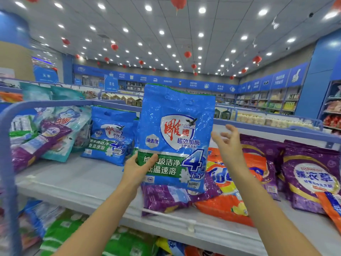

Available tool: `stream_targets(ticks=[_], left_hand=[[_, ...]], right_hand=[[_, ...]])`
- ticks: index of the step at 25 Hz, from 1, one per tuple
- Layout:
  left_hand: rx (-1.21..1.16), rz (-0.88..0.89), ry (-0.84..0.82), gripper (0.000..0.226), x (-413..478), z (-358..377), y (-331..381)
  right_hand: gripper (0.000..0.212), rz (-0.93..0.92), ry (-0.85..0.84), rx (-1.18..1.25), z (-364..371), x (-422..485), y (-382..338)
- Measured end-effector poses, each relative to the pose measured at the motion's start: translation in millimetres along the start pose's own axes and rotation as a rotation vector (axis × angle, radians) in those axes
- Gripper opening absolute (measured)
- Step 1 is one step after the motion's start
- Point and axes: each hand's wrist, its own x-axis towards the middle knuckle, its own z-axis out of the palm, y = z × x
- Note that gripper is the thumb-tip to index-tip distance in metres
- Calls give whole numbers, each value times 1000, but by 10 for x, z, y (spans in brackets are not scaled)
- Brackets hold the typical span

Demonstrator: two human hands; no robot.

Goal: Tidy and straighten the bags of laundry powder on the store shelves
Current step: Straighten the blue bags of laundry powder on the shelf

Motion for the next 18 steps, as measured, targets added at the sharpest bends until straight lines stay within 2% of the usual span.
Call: stream_targets(ticks=[1,3,6,8,11,14,18], left_hand=[[-3,-7,35,10,67,-149,23],[10,-5,91,9,235,-495,39],[44,-20,129,13,531,-1091,42],[91,-39,99,20,792,-1486,46],[194,-68,28,36,1266,-1977,62],[349,-30,-13,36,1632,-2251,0],[407,-42,-66,36,2007,-2436,-99]], right_hand=[[59,108,-171,20,198,-52,43],[67,120,-406,-91,670,-136,174],[66,106,-529,-142,1447,-203,316],[57,139,-488,-52,1913,-192,335],[50,135,-360,-100,2540,-119,413],[48,142,-264,-146,2981,-97,484],[52,147,-149,-188,3338,-81,507]])
